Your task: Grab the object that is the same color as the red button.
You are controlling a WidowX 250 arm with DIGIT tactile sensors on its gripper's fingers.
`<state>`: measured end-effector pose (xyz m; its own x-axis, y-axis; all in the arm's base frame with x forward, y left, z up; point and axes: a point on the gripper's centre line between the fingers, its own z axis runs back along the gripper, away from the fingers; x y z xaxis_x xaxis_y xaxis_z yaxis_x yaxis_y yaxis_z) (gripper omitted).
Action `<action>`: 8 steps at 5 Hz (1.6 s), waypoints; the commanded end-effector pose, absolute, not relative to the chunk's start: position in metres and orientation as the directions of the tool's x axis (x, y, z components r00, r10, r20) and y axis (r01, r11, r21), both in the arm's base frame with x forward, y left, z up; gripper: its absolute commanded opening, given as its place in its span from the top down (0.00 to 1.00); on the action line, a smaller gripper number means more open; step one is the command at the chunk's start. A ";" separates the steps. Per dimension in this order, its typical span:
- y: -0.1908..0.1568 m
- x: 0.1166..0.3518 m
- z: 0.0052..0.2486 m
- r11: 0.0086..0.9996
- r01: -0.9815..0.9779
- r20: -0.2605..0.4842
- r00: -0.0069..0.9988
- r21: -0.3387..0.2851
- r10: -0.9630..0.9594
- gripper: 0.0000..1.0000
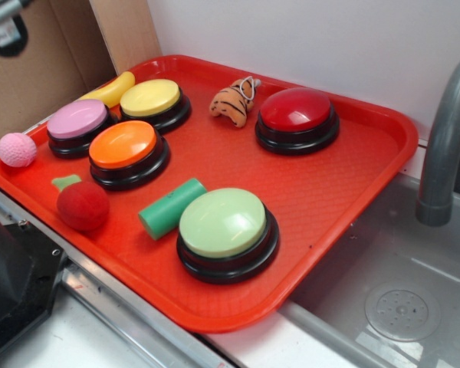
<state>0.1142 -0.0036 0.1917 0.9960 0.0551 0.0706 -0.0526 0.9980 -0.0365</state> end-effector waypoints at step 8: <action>0.013 0.132 0.013 0.982 -0.188 -0.012 0.982 0.001 0.188 1.00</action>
